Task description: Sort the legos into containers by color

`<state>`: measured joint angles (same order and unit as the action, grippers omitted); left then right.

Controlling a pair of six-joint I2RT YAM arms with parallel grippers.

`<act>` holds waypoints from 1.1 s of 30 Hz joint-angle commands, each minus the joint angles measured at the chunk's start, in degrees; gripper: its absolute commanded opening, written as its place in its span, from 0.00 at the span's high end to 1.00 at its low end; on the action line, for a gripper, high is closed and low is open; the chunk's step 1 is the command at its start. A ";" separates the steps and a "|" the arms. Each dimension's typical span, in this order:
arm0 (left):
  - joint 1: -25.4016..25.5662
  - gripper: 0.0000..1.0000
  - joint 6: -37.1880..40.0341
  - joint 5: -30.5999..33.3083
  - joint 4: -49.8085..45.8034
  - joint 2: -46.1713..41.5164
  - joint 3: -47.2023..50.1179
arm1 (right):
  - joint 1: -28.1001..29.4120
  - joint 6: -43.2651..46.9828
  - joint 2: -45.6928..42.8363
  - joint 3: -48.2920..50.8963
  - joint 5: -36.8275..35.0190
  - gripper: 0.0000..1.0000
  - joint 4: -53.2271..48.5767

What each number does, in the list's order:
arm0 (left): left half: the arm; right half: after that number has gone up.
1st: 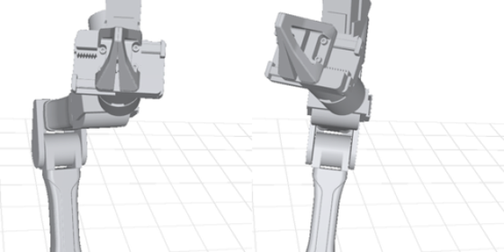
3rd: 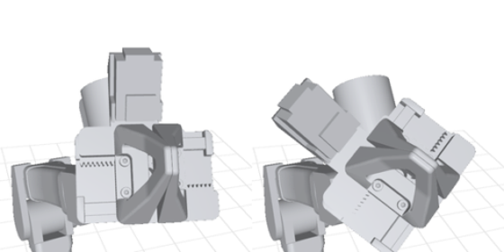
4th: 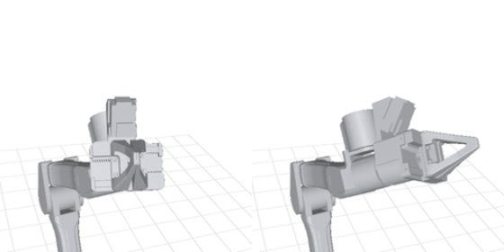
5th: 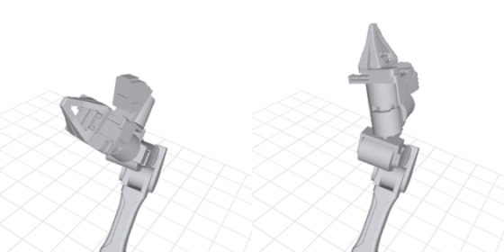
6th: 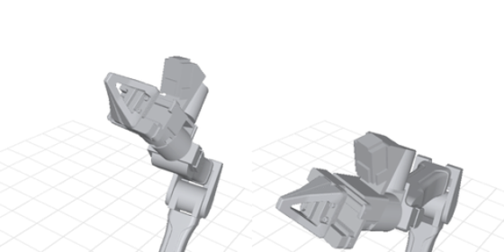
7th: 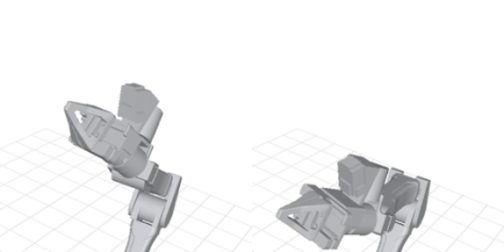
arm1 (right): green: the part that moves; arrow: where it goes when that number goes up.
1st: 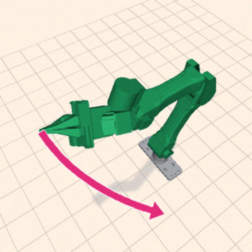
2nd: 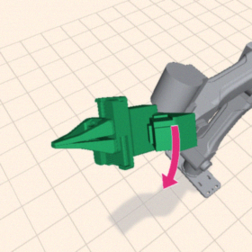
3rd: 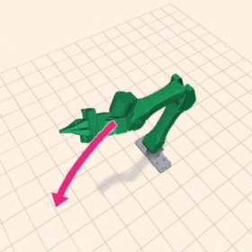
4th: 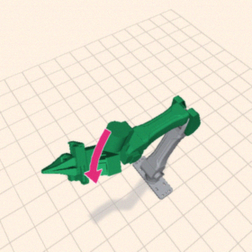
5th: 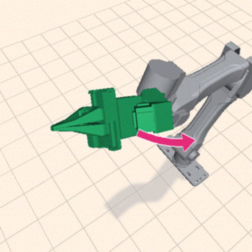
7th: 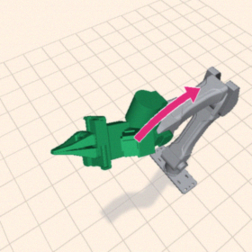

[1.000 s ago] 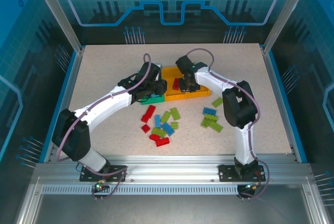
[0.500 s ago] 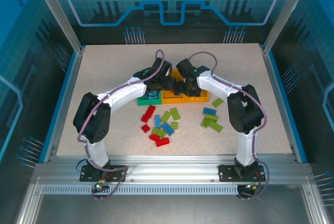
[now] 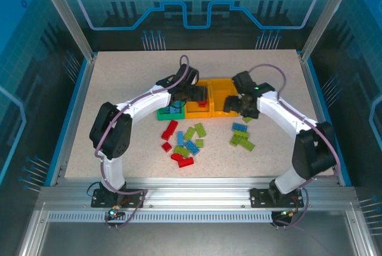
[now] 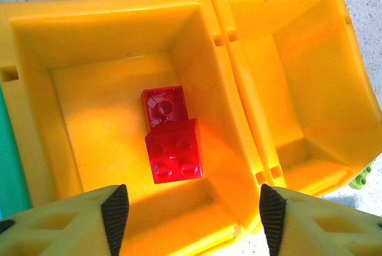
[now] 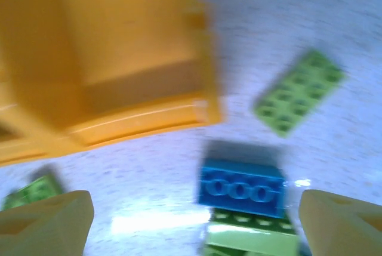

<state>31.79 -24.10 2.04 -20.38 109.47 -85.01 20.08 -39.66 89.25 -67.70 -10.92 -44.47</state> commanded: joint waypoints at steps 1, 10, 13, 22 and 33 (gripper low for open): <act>0.51 0.29 -0.61 -1.05 0.53 -2.66 1.08 | -4.69 -3.65 -1.87 4.32 2.23 0.10 -1.06; 3.45 0.01 1.11 1.05 1.31 -9.03 3.88 | -10.77 -9.28 4.69 2.77 8.26 0.10 -1.83; 3.76 0.01 1.33 2.02 1.40 -11.59 6.18 | -11.63 -11.38 7.66 1.92 9.31 0.09 -0.72; 3.72 0.01 3.52 6.26 2.68 -20.59 15.66 | -13.31 -15.53 14.49 -2.92 9.37 0.10 -0.58; 3.56 0.01 5.29 9.19 2.08 -24.29 20.19 | -14.17 -15.26 23.03 -8.62 7.36 0.19 -3.56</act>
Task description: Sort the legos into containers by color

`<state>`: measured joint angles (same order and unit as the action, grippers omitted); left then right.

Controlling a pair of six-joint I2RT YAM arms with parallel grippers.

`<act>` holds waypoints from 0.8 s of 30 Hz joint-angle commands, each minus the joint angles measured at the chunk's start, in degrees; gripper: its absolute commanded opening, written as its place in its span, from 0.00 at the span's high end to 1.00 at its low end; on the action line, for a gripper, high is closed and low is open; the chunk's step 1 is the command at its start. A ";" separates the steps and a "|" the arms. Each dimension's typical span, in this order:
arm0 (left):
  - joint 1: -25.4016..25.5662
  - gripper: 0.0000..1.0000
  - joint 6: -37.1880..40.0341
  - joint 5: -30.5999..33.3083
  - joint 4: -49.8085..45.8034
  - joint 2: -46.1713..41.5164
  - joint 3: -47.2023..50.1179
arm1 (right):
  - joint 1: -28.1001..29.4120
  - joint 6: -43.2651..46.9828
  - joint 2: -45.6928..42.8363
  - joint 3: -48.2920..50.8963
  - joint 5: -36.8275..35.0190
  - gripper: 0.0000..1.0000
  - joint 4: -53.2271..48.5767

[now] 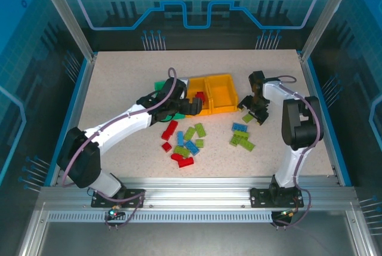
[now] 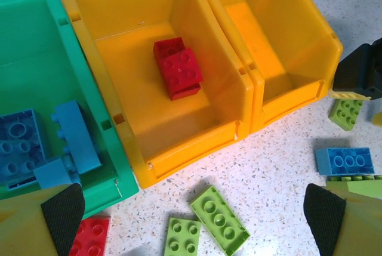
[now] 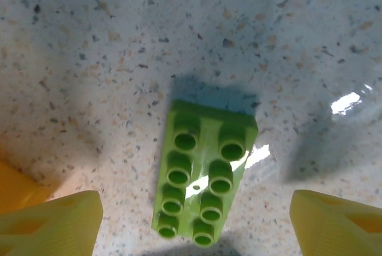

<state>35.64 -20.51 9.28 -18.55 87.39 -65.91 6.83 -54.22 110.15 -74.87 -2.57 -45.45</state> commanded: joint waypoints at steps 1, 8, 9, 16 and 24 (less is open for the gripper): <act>-0.38 0.01 1.81 2.09 0.25 -2.51 1.28 | -1.07 -0.49 2.59 -1.67 -1.12 0.20 -2.78; -0.82 0.01 2.23 2.85 0.26 -3.70 2.26 | -1.50 1.08 4.43 -1.79 -3.18 0.28 -4.34; -0.86 0.01 2.18 2.89 0.27 -3.81 2.39 | -1.63 1.38 4.54 -1.49 -3.23 0.32 -4.17; -1.20 0.01 1.88 3.25 0.19 -4.42 3.20 | -1.99 4.12 4.38 -0.87 -5.75 0.60 -5.02; -2.41 0.01 0.16 5.45 -1.49 -5.50 4.70 | -0.77 6.95 -2.62 -2.19 -6.50 0.65 -3.47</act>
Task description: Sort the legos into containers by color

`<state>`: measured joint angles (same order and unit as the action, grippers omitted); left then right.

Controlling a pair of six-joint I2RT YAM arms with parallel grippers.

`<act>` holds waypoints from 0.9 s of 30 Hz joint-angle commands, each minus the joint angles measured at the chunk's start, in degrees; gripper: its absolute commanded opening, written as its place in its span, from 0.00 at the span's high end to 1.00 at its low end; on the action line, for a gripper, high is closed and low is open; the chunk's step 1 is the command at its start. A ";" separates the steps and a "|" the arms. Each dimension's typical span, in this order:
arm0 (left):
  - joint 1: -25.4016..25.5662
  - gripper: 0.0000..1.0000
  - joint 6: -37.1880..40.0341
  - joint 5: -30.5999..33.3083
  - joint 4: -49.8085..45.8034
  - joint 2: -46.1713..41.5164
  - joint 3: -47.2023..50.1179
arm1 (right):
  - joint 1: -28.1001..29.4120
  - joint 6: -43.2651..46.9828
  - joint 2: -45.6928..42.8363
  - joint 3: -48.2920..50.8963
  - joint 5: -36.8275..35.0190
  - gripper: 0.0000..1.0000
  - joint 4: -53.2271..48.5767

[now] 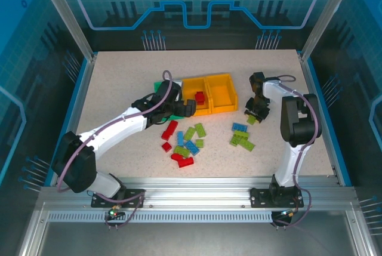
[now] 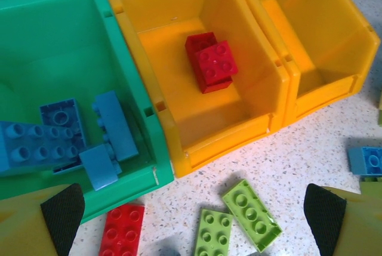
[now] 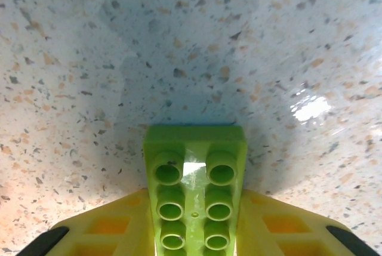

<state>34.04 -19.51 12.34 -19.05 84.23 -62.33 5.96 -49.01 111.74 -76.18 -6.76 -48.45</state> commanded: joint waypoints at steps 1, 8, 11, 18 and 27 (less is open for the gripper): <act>-1.19 0.01 -1.25 2.58 -1.30 -2.55 1.44 | 0.48 2.43 -5.40 -1.66 -2.41 0.65 -0.34; -3.76 0.01 -3.52 3.59 -3.76 -5.26 4.68 | 6.47 7.98 -10.21 -12.15 -1.87 0.65 -0.74; -3.99 0.01 -4.10 4.06 -4.98 -6.54 6.38 | 10.04 11.75 -10.19 -15.43 -2.40 0.65 0.69; -3.99 0.01 -7.57 2.55 -7.39 -8.66 10.87 | 14.81 20.21 -0.05 -24.90 -1.36 0.65 -2.72; -3.91 0.01 -13.71 -4.80 -6.18 -12.59 17.63 | 15.42 19.85 10.21 -32.74 -1.71 0.62 -8.19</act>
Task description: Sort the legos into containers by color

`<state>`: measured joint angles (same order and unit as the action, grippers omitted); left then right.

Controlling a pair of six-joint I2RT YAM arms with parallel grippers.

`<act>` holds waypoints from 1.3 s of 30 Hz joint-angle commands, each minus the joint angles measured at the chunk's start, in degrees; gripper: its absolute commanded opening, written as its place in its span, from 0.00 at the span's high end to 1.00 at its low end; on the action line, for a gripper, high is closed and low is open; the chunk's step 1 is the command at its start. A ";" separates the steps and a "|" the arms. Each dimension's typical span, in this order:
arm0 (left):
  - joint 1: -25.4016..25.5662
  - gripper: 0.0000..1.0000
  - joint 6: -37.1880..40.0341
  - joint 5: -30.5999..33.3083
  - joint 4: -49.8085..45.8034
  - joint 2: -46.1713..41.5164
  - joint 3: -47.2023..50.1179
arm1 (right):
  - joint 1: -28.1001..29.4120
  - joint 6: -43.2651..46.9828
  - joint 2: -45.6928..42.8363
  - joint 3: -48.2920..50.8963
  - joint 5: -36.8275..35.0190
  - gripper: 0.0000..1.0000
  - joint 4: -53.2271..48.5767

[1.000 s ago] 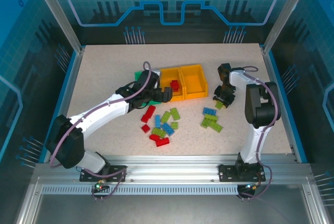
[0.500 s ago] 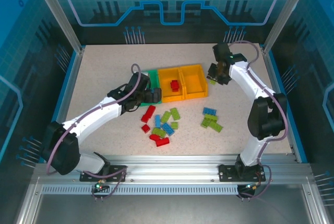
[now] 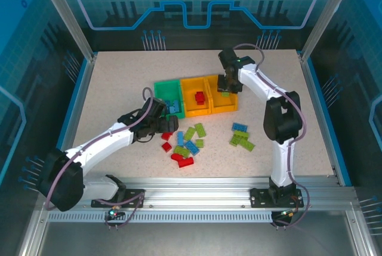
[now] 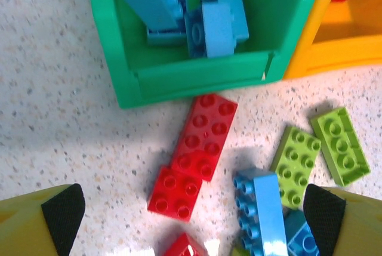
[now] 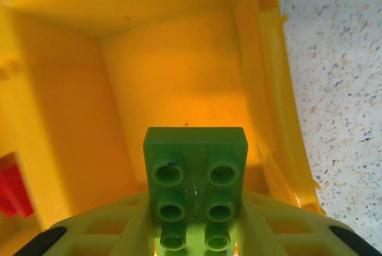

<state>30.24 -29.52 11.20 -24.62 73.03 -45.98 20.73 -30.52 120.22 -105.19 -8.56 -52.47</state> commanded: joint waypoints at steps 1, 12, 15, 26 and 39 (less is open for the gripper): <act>-0.10 0.01 -4.32 -4.17 -0.56 -1.40 1.64 | 0.78 1.51 2.51 -4.49 -0.03 0.62 -4.76; 3.42 0.10 -8.00 -8.79 0.61 3.40 -0.34 | 0.98 0.84 5.95 -6.00 -0.14 0.47 -6.86; 4.44 0.14 -9.40 -7.87 -1.07 5.29 -1.99 | 1.10 0.06 4.14 -4.79 1.08 0.44 -5.42; 8.70 0.28 -9.34 -6.56 -3.10 11.96 -7.54 | 0.65 -2.73 -10.31 8.23 5.83 0.20 6.59; 10.21 0.42 -10.56 -3.69 -8.32 20.65 -13.10 | -2.44 -3.05 -20.26 17.24 5.70 0.18 7.25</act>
<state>39.92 -39.13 5.80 -30.20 92.77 -57.21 19.38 -32.99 102.43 -89.89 -2.74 -45.28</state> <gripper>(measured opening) 0.578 0.815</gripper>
